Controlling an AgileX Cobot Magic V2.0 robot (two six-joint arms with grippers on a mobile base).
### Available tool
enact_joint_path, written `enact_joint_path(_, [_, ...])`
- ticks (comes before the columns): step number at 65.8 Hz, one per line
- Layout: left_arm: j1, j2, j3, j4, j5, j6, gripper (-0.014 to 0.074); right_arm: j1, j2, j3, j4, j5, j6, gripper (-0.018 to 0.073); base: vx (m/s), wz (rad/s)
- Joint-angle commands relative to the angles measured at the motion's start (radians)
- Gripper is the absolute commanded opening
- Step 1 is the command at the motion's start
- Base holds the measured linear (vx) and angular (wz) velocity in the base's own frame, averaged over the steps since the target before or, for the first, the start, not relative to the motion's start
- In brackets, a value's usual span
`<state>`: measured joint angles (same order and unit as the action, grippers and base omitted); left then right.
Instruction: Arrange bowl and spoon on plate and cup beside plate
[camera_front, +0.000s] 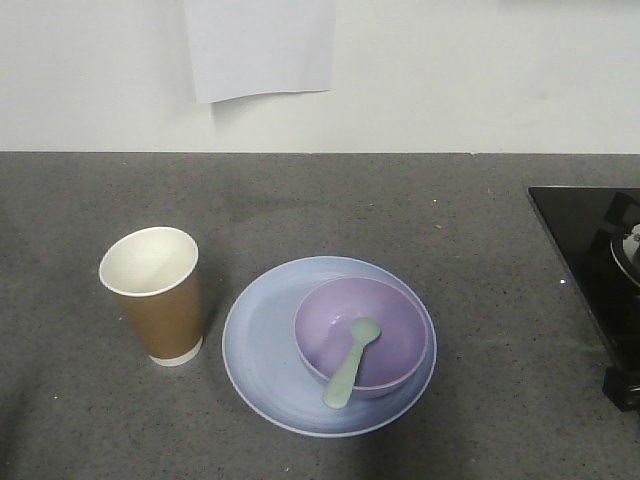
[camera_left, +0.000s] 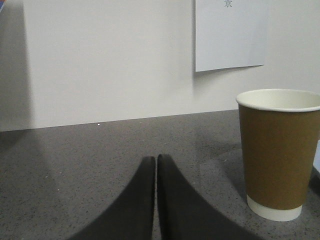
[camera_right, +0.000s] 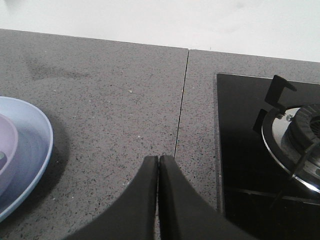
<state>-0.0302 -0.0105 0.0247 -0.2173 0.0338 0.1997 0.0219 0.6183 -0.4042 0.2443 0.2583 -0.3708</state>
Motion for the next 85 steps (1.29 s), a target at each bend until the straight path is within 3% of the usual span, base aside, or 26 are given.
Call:
enact_joint_path(1, [0.000, -0.008, 0.031, -0.002, -0.072, -0.036, -0.0007, -0.003, 0.000, -0.028, 0.005, -0.064, -0.007, -0.0005, 0.00, 0.00])
enact_joint_path(6, [0.000, -0.008, 0.031, 0.033, -0.080, -0.081, -0.0007, -0.003, 0.000, -0.028, 0.005, -0.064, -0.007, -0.0005, 0.00, 0.00])
enact_joint_path(19, [0.000, -0.008, 0.031, 0.264, -0.082, -0.325, -0.0007, -0.003, 0.000, -0.028, 0.005, -0.064, -0.007, -0.0005, 0.00, 0.00])
enact_joint_path(25, [0.000, -0.008, 0.031, 0.265, -0.080, -0.373, -0.0007, -0.003, 0.000, -0.028, 0.005, -0.063, -0.007, -0.0005, 0.00, 0.00])
enact_joint_path(85, [0.000, -0.008, 0.031, 0.265, -0.079, -0.373, -0.0007, 0.000, 0.001, -0.028, 0.005, -0.063, -0.007, -0.0005, 0.00, 0.00])
